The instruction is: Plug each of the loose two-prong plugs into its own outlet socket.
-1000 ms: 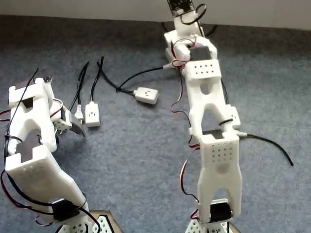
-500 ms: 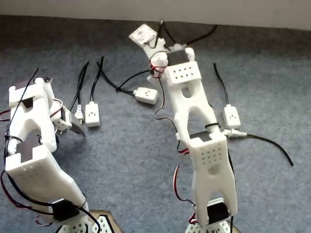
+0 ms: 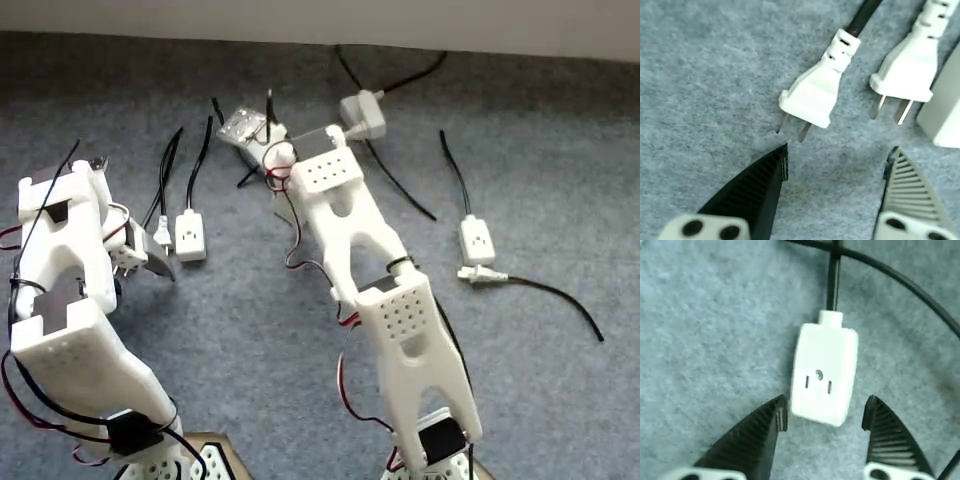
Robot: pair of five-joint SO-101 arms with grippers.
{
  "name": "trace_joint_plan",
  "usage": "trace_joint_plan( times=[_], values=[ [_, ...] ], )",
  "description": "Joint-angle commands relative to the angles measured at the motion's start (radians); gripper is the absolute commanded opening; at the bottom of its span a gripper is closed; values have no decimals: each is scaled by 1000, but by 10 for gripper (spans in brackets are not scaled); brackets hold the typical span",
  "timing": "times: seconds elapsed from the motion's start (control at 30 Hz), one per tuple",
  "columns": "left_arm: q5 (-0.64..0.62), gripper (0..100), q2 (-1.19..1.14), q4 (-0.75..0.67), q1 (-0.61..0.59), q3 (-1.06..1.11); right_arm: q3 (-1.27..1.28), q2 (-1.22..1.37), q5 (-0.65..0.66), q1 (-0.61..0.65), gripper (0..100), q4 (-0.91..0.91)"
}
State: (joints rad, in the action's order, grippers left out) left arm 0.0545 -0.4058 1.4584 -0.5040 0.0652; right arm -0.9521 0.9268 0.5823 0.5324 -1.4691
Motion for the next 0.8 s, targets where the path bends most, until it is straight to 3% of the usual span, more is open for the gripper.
trace_joint_plan(
  times=[0.0, 0.33, 0.53, 0.77],
  values=[
    [-6, 312, 8, -9, 15, -2, -44, -25, 12, 13, 241, -44],
    [-8, 312, 7, -9, 18, -1, -35, -5, 3, 16, 240, 68],
    [-8, 312, 7, -8, 15, -1, -44, 99, 3, 41, 122, 128],
    [-6, 312, 7, -8, 15, -1, -45, 94, 2, 15, 76, 36]
  ],
)
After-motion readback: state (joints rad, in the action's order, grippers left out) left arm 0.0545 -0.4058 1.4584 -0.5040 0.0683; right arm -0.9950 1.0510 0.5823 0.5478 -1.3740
